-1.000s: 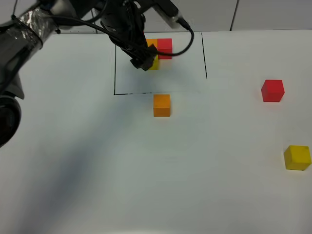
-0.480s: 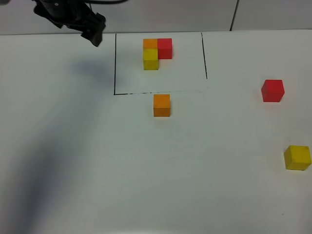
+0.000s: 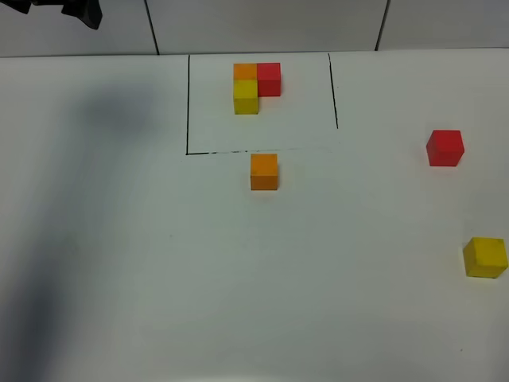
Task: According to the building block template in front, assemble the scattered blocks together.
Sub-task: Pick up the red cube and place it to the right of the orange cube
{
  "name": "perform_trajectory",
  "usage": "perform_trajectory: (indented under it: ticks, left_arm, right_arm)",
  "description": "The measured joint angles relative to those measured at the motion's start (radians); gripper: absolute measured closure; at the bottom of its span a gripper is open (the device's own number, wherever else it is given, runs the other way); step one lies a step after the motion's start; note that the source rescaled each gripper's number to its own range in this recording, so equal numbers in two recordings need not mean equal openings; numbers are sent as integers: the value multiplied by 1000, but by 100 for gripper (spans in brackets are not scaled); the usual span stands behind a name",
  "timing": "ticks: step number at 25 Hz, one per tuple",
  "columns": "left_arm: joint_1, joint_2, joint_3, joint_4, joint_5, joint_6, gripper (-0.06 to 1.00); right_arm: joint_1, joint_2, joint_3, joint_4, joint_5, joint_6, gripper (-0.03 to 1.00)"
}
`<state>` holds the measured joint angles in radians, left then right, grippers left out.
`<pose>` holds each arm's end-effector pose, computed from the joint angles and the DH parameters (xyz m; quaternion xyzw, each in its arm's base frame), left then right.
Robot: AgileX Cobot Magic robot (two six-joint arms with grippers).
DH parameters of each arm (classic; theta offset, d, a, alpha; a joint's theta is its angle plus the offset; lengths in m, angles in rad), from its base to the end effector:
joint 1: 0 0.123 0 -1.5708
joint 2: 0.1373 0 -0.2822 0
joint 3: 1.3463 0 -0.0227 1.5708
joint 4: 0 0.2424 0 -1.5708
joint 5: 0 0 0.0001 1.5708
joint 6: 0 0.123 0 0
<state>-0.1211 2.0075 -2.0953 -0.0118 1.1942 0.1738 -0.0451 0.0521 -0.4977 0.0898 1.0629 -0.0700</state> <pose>0.4489 -0.0560 0.3197 0.1408 0.9518 0.0013 0.2724 0.0264 0.0085 0.2569 -0.0113 0.8667 0.0162 0.4984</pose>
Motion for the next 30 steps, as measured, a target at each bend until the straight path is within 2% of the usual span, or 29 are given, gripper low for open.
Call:
perform_trajectory:
  ticks: [6, 14, 22, 30]
  left_arm:
    - [0, -165, 244, 73, -16, -30, 6]
    - [1, -501, 667, 90, -165, -92, 7]
    - [0, -896, 1056, 108, -357, -150, 7]
    - [-26, -1211, 1263, 106, -392, -183, 8]
  right_arm:
    - [0, 0, 0, -5, 0, 1, 17]
    - [0, 0, 0, -7, 0, 8, 17]
    - [0, 0, 0, -7, 0, 20, 17]
    - [0, 0, 0, -7, 0, 25, 17]
